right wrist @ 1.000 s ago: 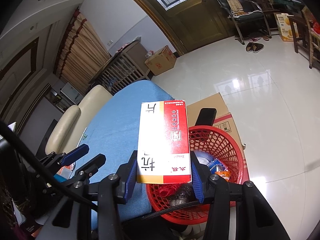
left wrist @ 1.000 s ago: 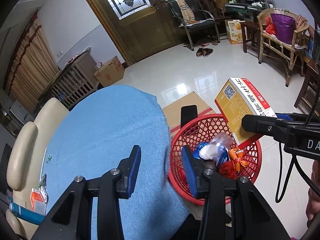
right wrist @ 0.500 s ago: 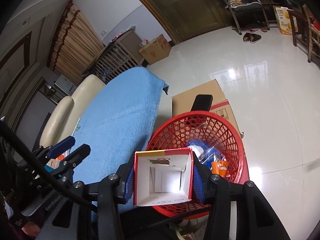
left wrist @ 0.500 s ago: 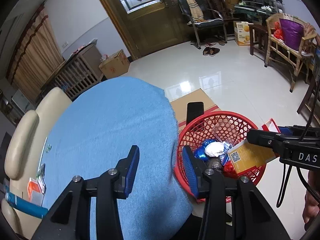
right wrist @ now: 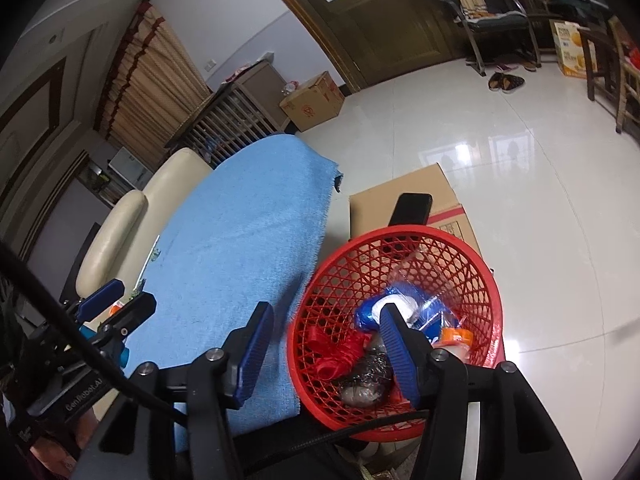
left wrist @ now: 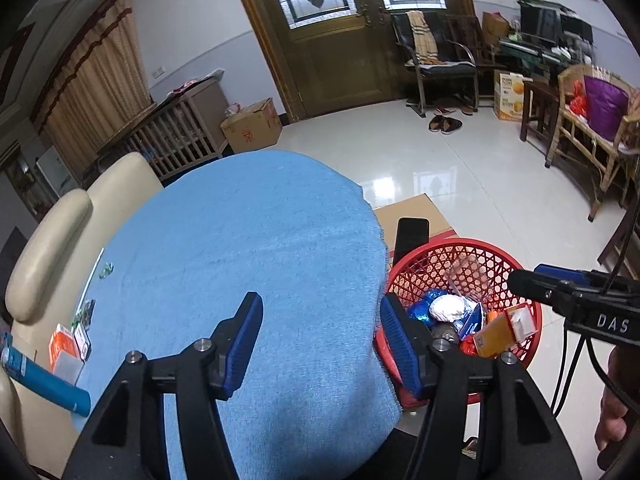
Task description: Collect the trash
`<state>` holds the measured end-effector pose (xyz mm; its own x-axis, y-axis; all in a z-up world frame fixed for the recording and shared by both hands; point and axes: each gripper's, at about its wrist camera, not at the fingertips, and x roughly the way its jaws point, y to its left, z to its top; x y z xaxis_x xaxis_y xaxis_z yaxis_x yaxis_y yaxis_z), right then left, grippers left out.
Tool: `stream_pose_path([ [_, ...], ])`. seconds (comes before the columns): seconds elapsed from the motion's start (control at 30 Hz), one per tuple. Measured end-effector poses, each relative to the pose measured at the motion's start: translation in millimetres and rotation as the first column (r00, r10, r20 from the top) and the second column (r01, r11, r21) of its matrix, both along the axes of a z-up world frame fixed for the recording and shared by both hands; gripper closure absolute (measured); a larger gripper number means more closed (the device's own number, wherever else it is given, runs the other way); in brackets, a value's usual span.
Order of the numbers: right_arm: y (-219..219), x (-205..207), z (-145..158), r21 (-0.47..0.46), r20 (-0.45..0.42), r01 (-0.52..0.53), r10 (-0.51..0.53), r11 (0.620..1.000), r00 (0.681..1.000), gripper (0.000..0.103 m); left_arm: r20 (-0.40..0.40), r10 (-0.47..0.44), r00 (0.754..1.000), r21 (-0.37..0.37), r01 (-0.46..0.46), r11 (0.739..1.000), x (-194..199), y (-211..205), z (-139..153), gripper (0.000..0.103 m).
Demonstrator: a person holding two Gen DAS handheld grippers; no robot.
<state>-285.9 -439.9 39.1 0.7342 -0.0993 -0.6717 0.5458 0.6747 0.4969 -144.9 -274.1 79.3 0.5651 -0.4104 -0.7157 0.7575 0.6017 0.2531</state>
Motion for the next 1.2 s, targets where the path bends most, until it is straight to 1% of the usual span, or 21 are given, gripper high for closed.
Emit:
stream_pose_path([
  [0.17, 13, 9, 5, -0.02, -0.008, -0.031, 0.03, 0.999, 1.0, 0.044, -0.003, 0.02, 1.0, -0.018, -0.02, 1.0, 4, 14, 2, 0.04],
  [0.23, 17, 12, 6, -0.027, -0.01, -0.041, 0.041, 0.999, 0.999, 0.044, -0.005, 0.031, 1.0, -0.033, -0.031, 0.999, 6, 21, 5, 0.035],
  [0.3, 23, 16, 9, -0.039, -0.013, -0.054, 0.054, 0.998, 0.998, 0.044, 0.004, 0.051, 0.999, -0.047, -0.05, 0.998, 7, 28, 7, 0.027],
  [0.5, 44, 31, 18, -0.08, -0.019, -0.091, 0.09, 0.993, 0.996, 0.043, 0.005, 0.099, 0.995, -0.084, -0.098, 0.992, 14, 53, 13, 0.026],
  [0.7, 68, 44, 22, -0.122, -0.032, -0.14, 0.137, 0.983, 0.99, 0.043, 0.038, 0.152, 0.988, -0.111, -0.147, 0.983, 16, 83, 22, 0.026],
  [0.93, 109, 69, 37, -0.198, -0.027, -0.22, 0.219, 0.955, 0.975, 0.043, 0.087, 0.241, 0.967, -0.156, -0.226, 0.962, 22, 127, 40, 0.026],
  [1.07, 138, 84, 53, -0.286, -0.033, -0.253, 0.255, 0.924, 0.966, 0.043, 0.101, 0.298, 0.949, -0.188, -0.276, 0.943, 26, 154, 49, 0.019],
  [1.2, 159, 96, 68, -0.35, -0.028, -0.273, 0.281, 0.896, 0.959, 0.042, 0.099, 0.357, 0.929, -0.221, -0.33, 0.918, 34, 181, 57, 0.019],
])
